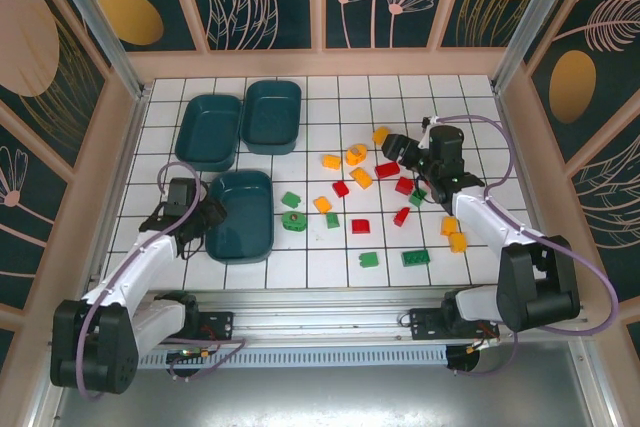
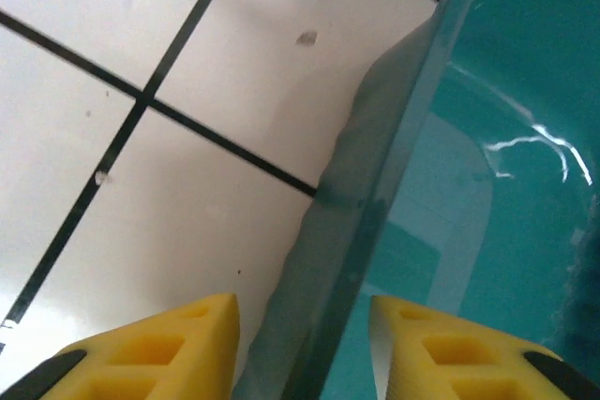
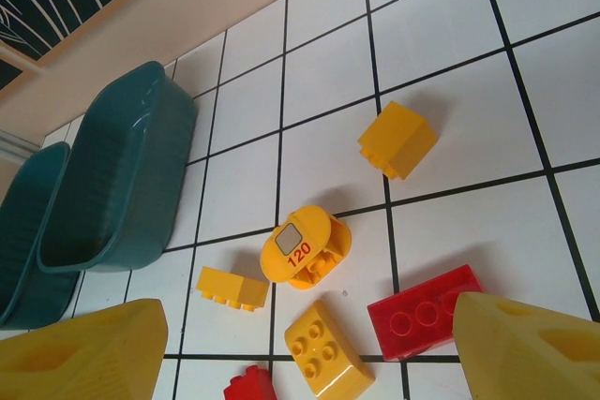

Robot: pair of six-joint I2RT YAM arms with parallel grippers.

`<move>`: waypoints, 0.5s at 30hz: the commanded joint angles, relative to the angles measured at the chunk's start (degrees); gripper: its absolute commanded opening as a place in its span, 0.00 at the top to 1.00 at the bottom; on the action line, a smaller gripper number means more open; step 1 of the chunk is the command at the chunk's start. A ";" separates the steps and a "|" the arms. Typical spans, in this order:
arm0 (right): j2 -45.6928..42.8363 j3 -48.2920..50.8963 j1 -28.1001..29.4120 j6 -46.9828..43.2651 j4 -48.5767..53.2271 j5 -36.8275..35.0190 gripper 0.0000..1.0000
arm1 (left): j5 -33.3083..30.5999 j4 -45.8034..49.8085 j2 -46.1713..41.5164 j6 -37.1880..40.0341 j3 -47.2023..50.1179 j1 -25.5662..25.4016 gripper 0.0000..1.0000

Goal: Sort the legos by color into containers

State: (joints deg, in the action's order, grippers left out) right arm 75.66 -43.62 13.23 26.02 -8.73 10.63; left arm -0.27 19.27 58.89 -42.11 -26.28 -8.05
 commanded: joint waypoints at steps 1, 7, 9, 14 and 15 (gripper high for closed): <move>0.01 0.56 0.34 0.87 -2.01 1.01 0.20 | -0.25 0.09 -0.64 -0.63 0.53 -0.77 0.64; 0.15 0.81 0.37 0.79 -2.08 0.88 0.20 | -2.03 0.94 0.56 0.48 -1.25 -0.83 0.82; 0.44 0.82 0.37 0.79 -2.16 0.88 0.20 | -2.45 0.90 0.97 0.76 -1.62 -0.95 0.86; 0.98 0.55 0.31 0.96 -2.25 1.41 0.20 | -2.39 0.92 2.02 1.32 -2.14 -1.40 0.98; 0.95 0.57 0.33 0.87 -2.21 1.41 0.20 | -2.40 1.03 1.97 1.40 -2.22 -1.68 1.00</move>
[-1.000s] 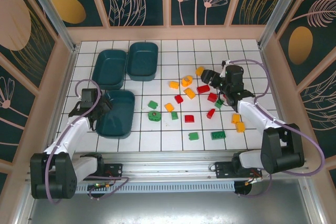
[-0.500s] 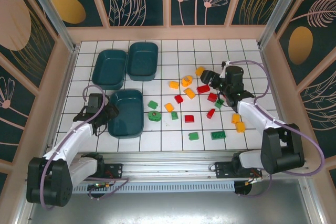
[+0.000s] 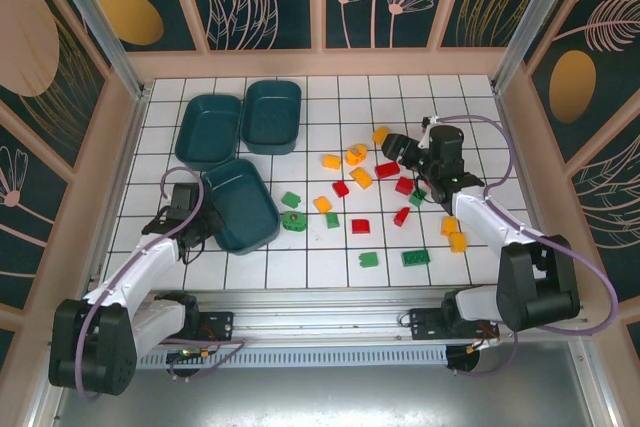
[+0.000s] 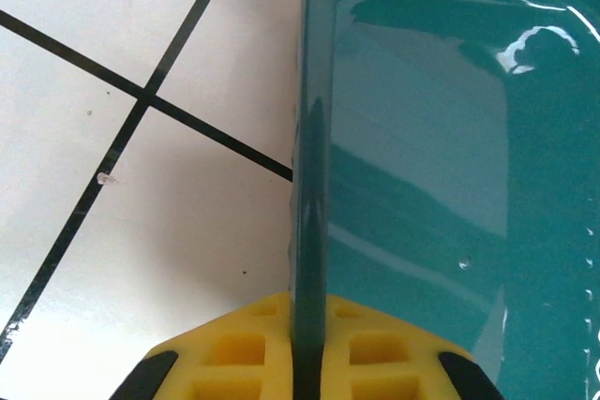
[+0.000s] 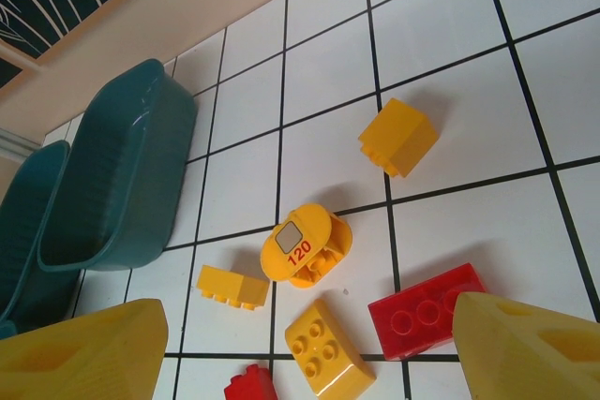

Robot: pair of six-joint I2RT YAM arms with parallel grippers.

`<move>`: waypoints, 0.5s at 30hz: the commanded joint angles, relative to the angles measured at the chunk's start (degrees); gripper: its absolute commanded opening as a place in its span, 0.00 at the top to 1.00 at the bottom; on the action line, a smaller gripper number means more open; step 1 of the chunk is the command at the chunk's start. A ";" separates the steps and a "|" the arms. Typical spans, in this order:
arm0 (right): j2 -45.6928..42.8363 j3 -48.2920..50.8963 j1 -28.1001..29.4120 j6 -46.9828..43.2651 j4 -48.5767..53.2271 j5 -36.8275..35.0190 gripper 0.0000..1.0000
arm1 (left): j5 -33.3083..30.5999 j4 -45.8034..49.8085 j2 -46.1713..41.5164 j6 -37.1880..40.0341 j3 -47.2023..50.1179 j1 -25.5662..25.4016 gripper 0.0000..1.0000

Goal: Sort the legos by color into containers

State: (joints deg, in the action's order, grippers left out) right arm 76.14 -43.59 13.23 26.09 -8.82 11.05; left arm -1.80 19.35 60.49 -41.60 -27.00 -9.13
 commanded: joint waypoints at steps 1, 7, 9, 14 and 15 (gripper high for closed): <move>0.46 0.58 0.31 0.81 -2.17 0.91 0.19 | -0.72 1.03 0.26 0.91 -1.56 -0.84 1.00; 0.67 0.53 0.25 0.82 -2.34 0.82 0.19 | 0.46 5.36 -1.60 1.50 -6.44 -5.15 1.00; 0.59 0.44 0.24 0.78 -2.26 0.56 0.20 | -0.07 8.68 -2.92 1.86 -10.15 -7.03 1.00; 0.46 0.62 0.17 0.85 -2.62 -0.29 0.20 | 1.72 8.43 -1.51 4.25 -19.41 -8.40 1.00; 0.50 0.70 0.21 0.98 -2.70 -0.53 0.20 | 2.47 7.25 1.26 5.07 -21.67 -8.50 1.00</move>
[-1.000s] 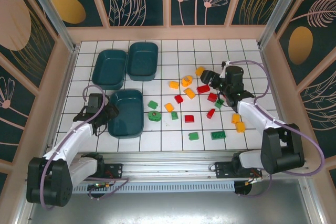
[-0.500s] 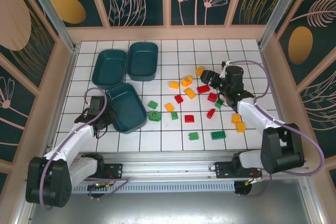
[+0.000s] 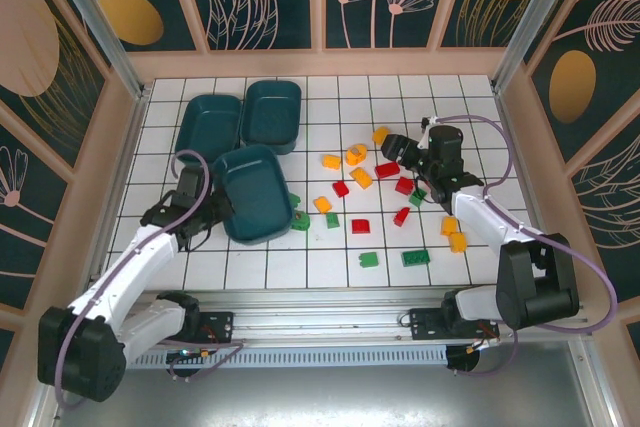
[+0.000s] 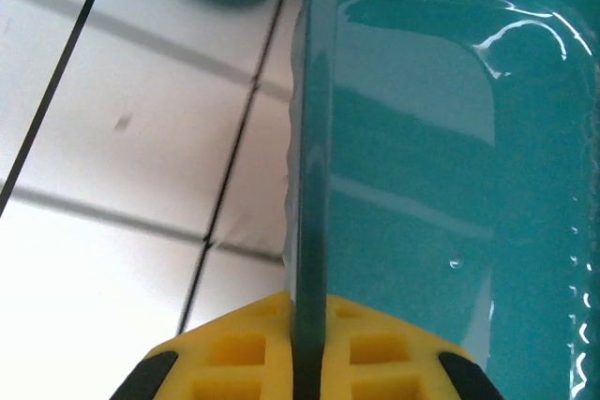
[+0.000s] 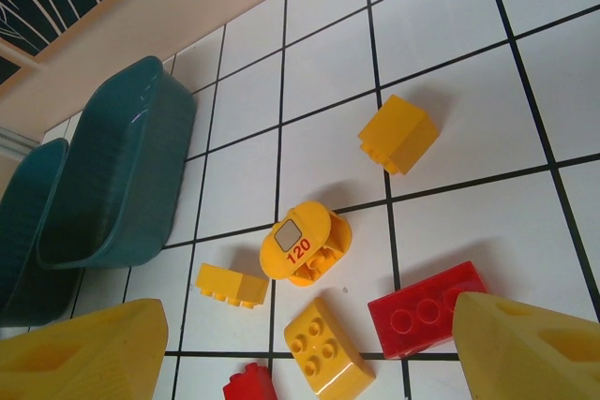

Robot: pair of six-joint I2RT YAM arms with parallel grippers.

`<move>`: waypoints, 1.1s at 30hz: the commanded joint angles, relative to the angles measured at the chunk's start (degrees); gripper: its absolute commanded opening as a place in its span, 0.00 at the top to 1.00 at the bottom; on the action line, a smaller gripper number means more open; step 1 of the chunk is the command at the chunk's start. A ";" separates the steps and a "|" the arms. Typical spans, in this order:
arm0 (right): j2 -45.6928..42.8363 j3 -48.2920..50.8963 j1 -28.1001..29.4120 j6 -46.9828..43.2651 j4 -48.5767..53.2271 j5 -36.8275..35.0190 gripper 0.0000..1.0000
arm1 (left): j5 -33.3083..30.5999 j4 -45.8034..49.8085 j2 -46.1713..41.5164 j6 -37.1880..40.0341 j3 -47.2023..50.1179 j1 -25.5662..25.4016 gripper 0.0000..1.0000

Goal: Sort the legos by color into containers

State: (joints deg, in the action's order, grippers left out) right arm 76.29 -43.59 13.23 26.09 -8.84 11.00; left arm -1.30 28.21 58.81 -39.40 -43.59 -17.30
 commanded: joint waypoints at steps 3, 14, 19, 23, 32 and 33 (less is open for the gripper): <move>-0.06 0.80 -0.05 1.13 -2.35 -1.10 0.20 | 4.54 -5.88 14.07 5.97 -15.68 -2.01 1.00; -8.45 4.72 -4.31 5.11 -0.63 -2.70 0.20 | 5.67 2.52 65.88 19.52 -76.20 -6.34 1.00; -10.84 5.27 -4.61 4.87 1.49 -3.45 0.21 | 3.70 8.16 83.55 20.71 -100.42 -6.34 1.00; -11.68 5.11 -4.65 4.85 2.80 -3.20 0.21 | 4.12 5.84 86.99 20.25 -99.56 -6.34 1.00; -9.51 5.63 -3.57 5.20 2.14 -1.95 0.21 | 1.47 2.59 83.19 18.41 -87.71 -6.44 1.00; -9.16 5.54 -3.25 5.20 2.16 -1.95 0.21 | 0.80 2.80 83.00 18.09 -87.35 -6.43 1.00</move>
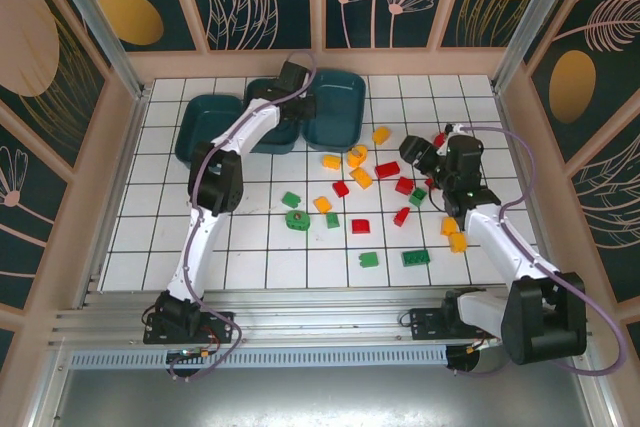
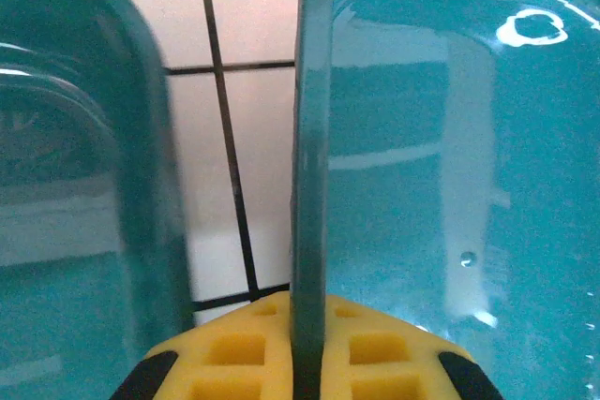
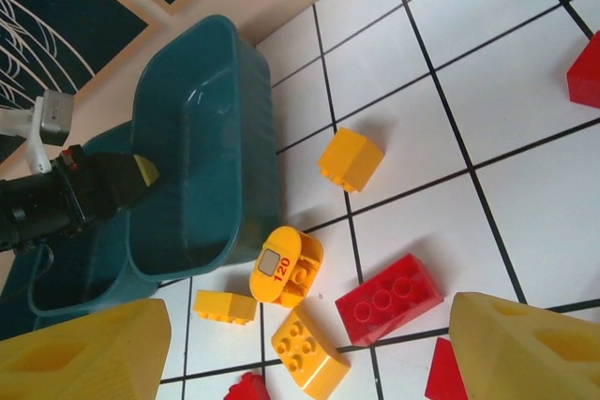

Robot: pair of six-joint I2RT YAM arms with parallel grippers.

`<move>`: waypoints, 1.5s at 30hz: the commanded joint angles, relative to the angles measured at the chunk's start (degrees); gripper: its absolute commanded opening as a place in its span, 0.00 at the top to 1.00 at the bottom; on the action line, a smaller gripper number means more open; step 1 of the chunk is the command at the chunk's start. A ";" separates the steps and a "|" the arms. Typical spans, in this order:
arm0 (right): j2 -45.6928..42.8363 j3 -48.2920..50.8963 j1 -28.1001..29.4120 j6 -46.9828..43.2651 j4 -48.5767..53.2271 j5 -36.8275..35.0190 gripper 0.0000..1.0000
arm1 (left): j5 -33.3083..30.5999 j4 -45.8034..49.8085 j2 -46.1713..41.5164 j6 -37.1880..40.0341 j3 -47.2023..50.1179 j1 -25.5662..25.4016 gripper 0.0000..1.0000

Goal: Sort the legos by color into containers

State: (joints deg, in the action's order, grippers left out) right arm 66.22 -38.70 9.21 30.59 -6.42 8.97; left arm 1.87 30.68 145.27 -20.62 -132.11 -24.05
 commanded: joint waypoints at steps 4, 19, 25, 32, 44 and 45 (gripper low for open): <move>1.94 0.19 1.64 0.70 -0.38 0.21 0.21 | -4.18 -0.20 -4.35 -1.61 3.31 0.32 1.00; 11.14 -6.21 5.53 -1.83 -1.64 -0.71 0.20 | 4.90 -6.35 -20.35 -5.08 14.07 0.27 0.53; 25.88 -18.19 8.73 -8.60 -0.54 -4.29 0.21 | -2.89 -14.37 -35.33 -6.04 36.40 4.30 0.50; 43.83 -33.21 9.83 -13.47 2.04 -5.73 0.27 | 2.04 -24.42 -53.28 -12.48 65.03 14.43 0.44; 53.20 -40.36 16.08 -9.36 1.54 -10.77 0.54 | -3.09 -25.84 -67.20 -15.85 81.59 14.56 0.40; 52.49 -39.56 16.11 -8.63 1.09 -10.81 0.55 | -3.78 -26.12 -67.52 -16.03 82.61 14.60 0.39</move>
State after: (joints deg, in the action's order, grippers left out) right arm 119.83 -78.26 25.19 20.49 -5.56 1.50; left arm 0.75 6.35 78.65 -35.68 -52.16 -9.65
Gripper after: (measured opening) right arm 0.460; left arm 0.605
